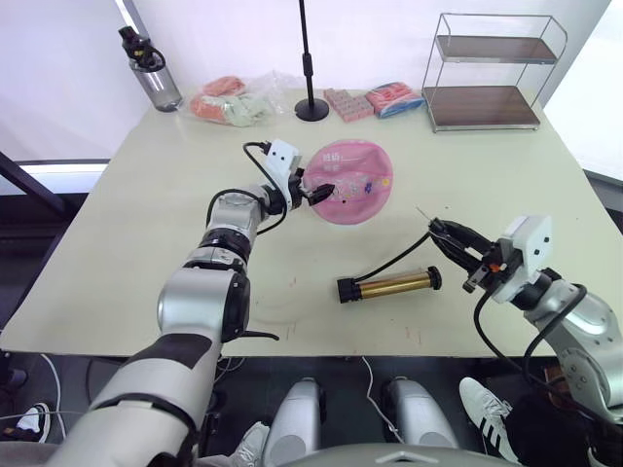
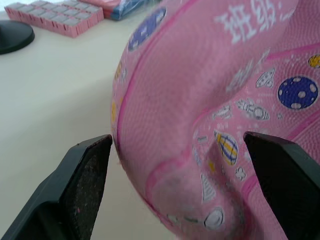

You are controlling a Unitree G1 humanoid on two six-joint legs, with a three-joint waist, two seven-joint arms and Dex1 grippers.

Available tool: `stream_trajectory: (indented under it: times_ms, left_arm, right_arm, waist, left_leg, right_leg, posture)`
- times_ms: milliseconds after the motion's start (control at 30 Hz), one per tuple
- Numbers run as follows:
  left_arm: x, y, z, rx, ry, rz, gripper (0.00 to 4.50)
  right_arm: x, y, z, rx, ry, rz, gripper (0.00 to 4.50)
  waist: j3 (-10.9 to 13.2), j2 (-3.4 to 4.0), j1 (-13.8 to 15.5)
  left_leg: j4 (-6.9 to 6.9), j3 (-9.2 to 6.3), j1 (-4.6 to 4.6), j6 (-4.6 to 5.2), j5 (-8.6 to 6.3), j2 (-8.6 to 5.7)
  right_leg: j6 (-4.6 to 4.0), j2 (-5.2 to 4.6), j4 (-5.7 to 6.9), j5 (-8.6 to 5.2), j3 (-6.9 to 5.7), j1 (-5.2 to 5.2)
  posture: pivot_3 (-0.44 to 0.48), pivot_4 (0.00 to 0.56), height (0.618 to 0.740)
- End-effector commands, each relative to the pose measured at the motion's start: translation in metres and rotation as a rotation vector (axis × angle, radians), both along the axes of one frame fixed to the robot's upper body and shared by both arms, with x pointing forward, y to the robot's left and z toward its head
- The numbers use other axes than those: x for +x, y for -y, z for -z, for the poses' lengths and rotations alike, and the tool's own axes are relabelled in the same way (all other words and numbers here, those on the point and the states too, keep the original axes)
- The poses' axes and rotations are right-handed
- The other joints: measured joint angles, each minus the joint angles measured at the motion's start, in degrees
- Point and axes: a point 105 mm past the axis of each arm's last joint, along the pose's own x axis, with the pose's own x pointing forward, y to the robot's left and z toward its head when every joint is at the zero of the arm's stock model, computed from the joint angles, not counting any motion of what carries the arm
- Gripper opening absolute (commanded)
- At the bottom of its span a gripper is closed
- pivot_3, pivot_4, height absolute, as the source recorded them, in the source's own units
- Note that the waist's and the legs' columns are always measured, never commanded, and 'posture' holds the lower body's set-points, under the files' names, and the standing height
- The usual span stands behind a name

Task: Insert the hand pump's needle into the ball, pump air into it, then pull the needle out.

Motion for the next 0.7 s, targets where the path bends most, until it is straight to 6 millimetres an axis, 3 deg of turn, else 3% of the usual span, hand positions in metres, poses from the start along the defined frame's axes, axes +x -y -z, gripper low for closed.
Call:
stream_trajectory:
  times_ms: [33,167,267,367,433,700]
  left_arm:
    - [0.0046,-0.0015,-0.0191,-0.049,0.062,-0.021,4.48]
    - [0.0057,-0.0011,-0.0224,-0.064,0.068,-0.027,3.36]
    - [0.0072,-0.0018,-0.0265,-0.089,0.074,-0.041,1.66]
    - [0.0073,-0.0026,-0.0272,-0.094,0.073,-0.043,0.52]
    - [0.0071,-0.0025,-0.0273,-0.098,0.073,-0.041,0.08]
    - [0.0044,0.0006,-0.025,-0.119,0.086,-0.021,0.08]
  right_arm:
    - [-0.0017,-0.0042,-0.0115,0.001,0.043,-0.023,0.31]
    - [-0.0018,-0.0052,-0.0109,-0.002,0.039,-0.028,0.31]
    - [-0.0016,-0.005,-0.0114,-0.004,0.038,-0.026,0.31]
    - [-0.0025,-0.0052,-0.0112,-0.002,0.033,-0.021,0.31]
    - [-0.0029,-0.0057,-0.0111,0.001,0.028,-0.019,0.31]
    - [0.0049,-0.009,-0.0111,0.015,-0.068,0.015,0.31]
  waist:
    - [0.0,0.0,0.0]
    - [0.0,0.0,0.0]
    - [0.0,0.0,0.0]
    - [0.0,0.0,-0.2]
    - [0.0,0.0,-0.3]
    - [0.0,0.0,-0.2]
  left_leg:
    - [0.0,0.0,0.0,0.0,0.0,0.0]
    - [0.0,0.0,0.0,0.0,0.0,0.0]
    - [0.0,0.0,0.0,0.0,0.0,0.0]
    - [0.0,0.0,0.0,0.0,0.0,0.0]
    - [0.0,0.0,0.03,0.0,0.0,0.0]
    - [0.02,0.0,0.02,-0.01,0.0,0.0]
  right_leg:
    - [0.0,0.0,0.0,0.0,0.0,0.0]
    - [0.0,0.0,0.0,0.0,0.0,0.0]
    - [-0.01,0.0,0.0,0.01,0.0,0.0]
    - [-0.01,0.0,0.01,0.01,0.0,0.0]
    - [-0.01,0.0,0.05,0.01,0.0,0.0]
    - [-0.02,0.0,0.05,0.02,0.0,0.0]
  posture:
    - [0.0,0.15,0.731]
    - [0.0,0.15,0.731]
    - [0.0,0.15,0.731]
    - [0.0,0.15,0.731]
    - [0.0,0.15,0.731]
    - [0.0,0.15,0.731]
